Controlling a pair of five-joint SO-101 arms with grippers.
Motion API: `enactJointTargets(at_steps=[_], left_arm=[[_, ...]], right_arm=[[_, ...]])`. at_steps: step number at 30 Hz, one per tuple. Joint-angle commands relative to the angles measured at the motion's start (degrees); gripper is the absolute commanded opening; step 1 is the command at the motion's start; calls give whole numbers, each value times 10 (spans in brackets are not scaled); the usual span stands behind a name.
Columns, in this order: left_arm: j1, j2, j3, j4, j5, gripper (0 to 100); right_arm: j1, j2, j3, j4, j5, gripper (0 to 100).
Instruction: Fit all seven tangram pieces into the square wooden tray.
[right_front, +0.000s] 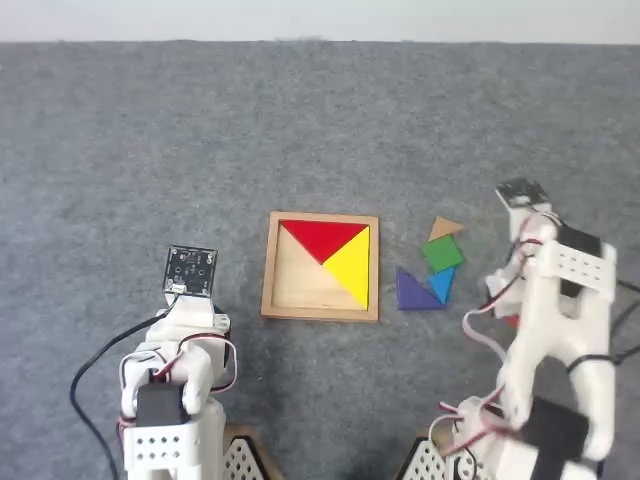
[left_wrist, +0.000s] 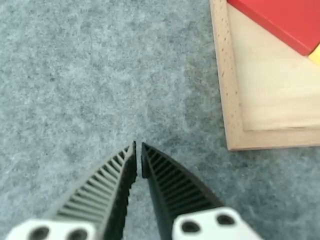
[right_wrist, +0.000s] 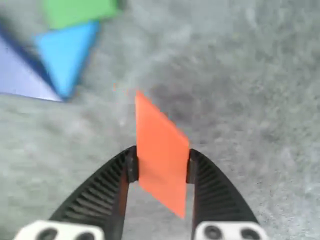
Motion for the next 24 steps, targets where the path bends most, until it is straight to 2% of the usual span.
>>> enactJointTargets(at_steps=[1, 6, 12, 17, 24], left_arm=[[4, -10, -6, 2, -1, 21], [4, -10, -6, 2, -1, 21], [4, -10, -6, 2, -1, 21], [4, -10, -6, 2, -1, 21], [4, -10, -6, 2, -1, 21]], right_arm=[[-87, -78, -53, 58, -54, 75], [-258, -85, -108, 99, -146, 75], [-409, 40, -232, 91, -256, 75], [-472, 174, -340, 61, -287, 75], [-498, 325, -442, 13, -378, 75]])
